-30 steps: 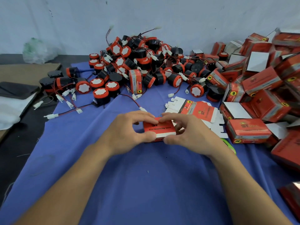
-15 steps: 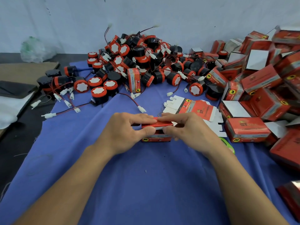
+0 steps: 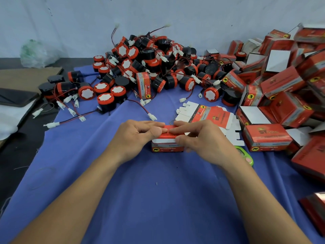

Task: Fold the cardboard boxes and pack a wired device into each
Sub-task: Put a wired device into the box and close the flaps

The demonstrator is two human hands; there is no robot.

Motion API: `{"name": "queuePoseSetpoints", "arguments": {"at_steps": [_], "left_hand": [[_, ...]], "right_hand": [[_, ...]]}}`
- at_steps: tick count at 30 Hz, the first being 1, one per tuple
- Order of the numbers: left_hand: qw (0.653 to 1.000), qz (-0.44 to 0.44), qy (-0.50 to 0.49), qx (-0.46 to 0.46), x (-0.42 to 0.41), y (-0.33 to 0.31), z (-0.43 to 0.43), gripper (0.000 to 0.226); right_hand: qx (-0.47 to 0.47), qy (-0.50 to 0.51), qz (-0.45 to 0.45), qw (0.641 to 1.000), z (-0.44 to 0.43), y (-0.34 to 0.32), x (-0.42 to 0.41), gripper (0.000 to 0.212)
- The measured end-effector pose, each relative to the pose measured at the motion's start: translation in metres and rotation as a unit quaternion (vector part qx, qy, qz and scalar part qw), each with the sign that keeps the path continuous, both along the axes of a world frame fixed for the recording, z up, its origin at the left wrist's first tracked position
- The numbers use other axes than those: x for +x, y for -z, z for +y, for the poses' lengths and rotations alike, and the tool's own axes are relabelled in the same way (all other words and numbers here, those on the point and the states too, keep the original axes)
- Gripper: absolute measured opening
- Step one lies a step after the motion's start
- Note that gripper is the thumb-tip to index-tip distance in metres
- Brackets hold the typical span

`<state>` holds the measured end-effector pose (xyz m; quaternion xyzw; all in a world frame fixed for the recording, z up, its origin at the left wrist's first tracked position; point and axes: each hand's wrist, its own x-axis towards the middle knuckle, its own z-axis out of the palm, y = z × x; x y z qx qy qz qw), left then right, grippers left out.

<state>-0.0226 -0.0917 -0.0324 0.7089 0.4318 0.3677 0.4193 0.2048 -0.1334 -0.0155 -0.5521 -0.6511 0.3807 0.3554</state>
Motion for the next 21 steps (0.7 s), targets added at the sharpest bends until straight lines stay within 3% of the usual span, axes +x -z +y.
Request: {"name": "queuePoseSetpoints", "arguments": {"at_steps": [4,7,17,21], "left_hand": [[0.999,-0.032,-0.022,-0.028,0.003,0.0023,-0.0047,0.017],[0.999,-0.033,0.016,-0.031,0.0016,0.0014,-0.007,0.025],[0.999,-0.03,0.006,0.016,0.0019,0.0044,-0.0061,0.044],[0.996,-0.07,0.038,-0.029,0.0034,0.0046,-0.0018,0.044]], "right_hand": [[0.056,0.054,-0.063,0.995,-0.0023,-0.0003,-0.0035,0.023],[0.074,0.077,-0.085,0.991,-0.0034,-0.0003,-0.0039,0.022],[0.078,0.084,-0.074,0.991,-0.0058,-0.0013,-0.0061,0.021],[0.036,0.04,-0.029,0.998,-0.0033,-0.0046,-0.0001,0.022]]}}
